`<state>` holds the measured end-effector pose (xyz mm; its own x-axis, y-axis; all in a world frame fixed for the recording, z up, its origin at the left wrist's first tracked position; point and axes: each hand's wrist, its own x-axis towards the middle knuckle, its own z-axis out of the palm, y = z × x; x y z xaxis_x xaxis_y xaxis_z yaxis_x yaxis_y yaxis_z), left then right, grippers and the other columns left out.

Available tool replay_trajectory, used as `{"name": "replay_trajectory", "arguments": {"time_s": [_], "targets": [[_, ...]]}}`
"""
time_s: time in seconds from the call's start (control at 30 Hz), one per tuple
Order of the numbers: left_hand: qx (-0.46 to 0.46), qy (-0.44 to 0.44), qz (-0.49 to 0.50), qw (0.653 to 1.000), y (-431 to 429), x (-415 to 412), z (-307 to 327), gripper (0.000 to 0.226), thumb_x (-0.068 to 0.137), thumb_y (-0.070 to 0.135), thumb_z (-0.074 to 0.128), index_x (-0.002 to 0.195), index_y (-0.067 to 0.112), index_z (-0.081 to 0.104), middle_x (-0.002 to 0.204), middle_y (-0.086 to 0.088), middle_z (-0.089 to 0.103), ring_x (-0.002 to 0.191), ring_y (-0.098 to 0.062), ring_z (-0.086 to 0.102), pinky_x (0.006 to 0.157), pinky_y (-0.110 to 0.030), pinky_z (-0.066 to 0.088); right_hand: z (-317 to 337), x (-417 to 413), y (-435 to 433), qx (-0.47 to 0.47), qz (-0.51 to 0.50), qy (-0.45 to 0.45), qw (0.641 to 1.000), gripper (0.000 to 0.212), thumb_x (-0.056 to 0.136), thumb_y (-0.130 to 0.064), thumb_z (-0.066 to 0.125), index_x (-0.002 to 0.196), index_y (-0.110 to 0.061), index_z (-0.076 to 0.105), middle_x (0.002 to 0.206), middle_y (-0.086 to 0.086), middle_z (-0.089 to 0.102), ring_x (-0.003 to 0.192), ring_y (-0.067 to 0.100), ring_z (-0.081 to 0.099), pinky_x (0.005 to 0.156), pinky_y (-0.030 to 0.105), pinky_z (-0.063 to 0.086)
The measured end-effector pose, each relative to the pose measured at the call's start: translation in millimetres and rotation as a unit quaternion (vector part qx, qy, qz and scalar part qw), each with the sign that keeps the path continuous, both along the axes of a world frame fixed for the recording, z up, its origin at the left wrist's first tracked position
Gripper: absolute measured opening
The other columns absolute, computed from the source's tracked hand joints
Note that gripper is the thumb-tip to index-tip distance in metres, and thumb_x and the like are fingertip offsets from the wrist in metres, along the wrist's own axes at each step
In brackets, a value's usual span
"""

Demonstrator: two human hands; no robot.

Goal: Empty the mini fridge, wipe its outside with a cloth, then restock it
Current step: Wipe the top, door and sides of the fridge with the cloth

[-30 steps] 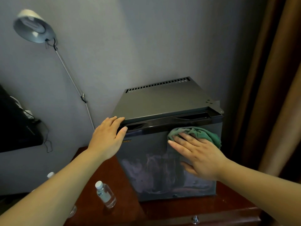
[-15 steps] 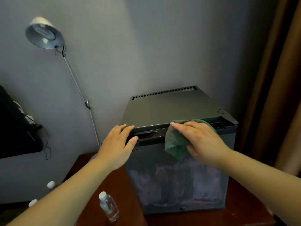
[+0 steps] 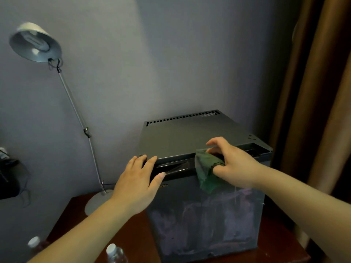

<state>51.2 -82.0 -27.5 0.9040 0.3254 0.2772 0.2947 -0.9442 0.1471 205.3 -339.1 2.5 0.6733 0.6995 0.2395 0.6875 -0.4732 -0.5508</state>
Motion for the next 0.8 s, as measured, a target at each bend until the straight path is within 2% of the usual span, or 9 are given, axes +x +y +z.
{"name": "replay_trajectory", "arguments": {"time_s": [0.1,0.2,0.3,0.4,0.5,0.6,0.67,0.7,0.8], "targets": [[0.006,0.007,0.0,1.0,0.3,-0.5,-0.6,0.072,0.095,0.07,0.018,0.159,0.035,0.017,0.166,0.004,0.017,0.155,-0.022,0.004,0.122,-0.043,0.022,4.8,-6.7,4.2,-0.07,0.042,0.04,0.996,0.083,0.074,-0.047,0.061,0.146,-0.051,0.019,0.142,-0.012,0.047,0.128,0.016,0.047,0.105,0.036,0.042],[0.006,0.009,0.0,1.0,0.0,-0.6,-0.8,0.073,0.095,0.071,0.017,0.159,0.036,0.016,0.167,0.004,0.016,0.155,-0.023,0.003,0.122,-0.043,0.02,-1.4,-8.9,12.2,-0.074,-0.002,-0.02,0.997,0.073,0.079,-0.077,0.05,0.144,-0.051,0.031,0.136,-0.007,0.053,0.127,0.017,0.047,0.107,0.039,0.039],[0.007,0.007,-0.004,1.0,0.1,-1.4,-0.1,0.075,0.094,0.071,0.017,0.159,0.035,0.016,0.166,0.003,0.017,0.155,-0.024,0.004,0.123,-0.043,0.02,-12.8,-12.9,22.4,0.029,-0.057,-0.117,0.991,0.043,0.093,-0.064,0.048,0.128,-0.042,0.059,0.108,-0.014,0.065,0.111,0.013,0.056,0.095,0.035,0.043],[0.01,0.006,-0.008,1.0,0.9,-2.4,-0.4,0.076,0.093,0.072,0.016,0.159,0.036,0.016,0.166,0.003,0.017,0.155,-0.024,0.004,0.122,-0.042,0.021,-18.9,-14.3,33.1,0.085,-0.115,-0.149,0.978,0.023,0.094,-0.048,0.061,0.114,-0.039,0.069,0.08,-0.022,0.052,0.096,0.014,0.059,0.082,0.032,0.045],[0.011,-0.001,-0.009,1.0,2.8,-1.9,-1.9,0.076,0.092,0.073,0.016,0.158,0.036,0.018,0.166,0.004,0.019,0.155,-0.024,0.005,0.122,-0.043,0.022,-21.0,-13.3,45.7,0.115,-0.124,-0.142,0.975,0.022,0.094,-0.036,0.066,0.116,-0.034,0.069,0.092,-0.016,0.062,0.097,0.015,0.062,0.082,0.029,0.048],[0.011,-0.005,-0.01,1.0,3.9,-1.3,-3.6,0.076,0.092,0.073,0.017,0.158,0.036,0.018,0.165,0.004,0.019,0.155,-0.023,0.005,0.121,-0.043,0.023,-28.6,-15.1,58.1,0.14,-0.092,-0.183,0.969,0.016,0.093,-0.026,0.068,0.108,-0.025,0.075,0.099,-0.009,0.065,0.094,0.019,0.063,0.082,0.035,0.052],[0.011,-0.009,-0.013,1.0,4.7,-1.9,-4.5,0.074,0.093,0.072,0.018,0.158,0.037,0.018,0.165,0.005,0.019,0.155,-0.023,0.005,0.122,-0.043,0.023,-37.2,-20.1,62.9,0.131,-0.115,-0.238,0.955,0.015,0.093,-0.032,0.063,0.097,-0.028,0.078,0.099,-0.01,0.065,0.095,0.021,0.061,0.084,0.04,0.049],[0.012,-0.01,-0.015,1.0,5.1,-2.2,-5.0,0.073,0.093,0.072,0.018,0.158,0.037,0.018,0.166,0.005,0.019,0.155,-0.023,0.005,0.122,-0.043,0.022,-40.9,-23.0,63.3,0.118,-0.137,-0.252,0.951,0.02,0.094,-0.038,0.059,0.095,-0.032,0.078,0.106,-0.011,0.066,0.104,0.022,0.059,0.091,0.044,0.045],[0.016,-0.014,-0.021,1.0,6.5,-2.6,-6.0,0.071,0.095,0.069,0.021,0.158,0.037,0.02,0.165,0.004,0.02,0.155,-0.024,0.006,0.122,-0.043,0.022,-50.9,-32.5,62.8,0.076,-0.158,-0.263,0.949,0.034,0.096,-0.053,0.046,0.107,-0.039,0.074,0.127,-0.015,0.066,0.129,0.019,0.053,0.112,0.052,0.029]]}}
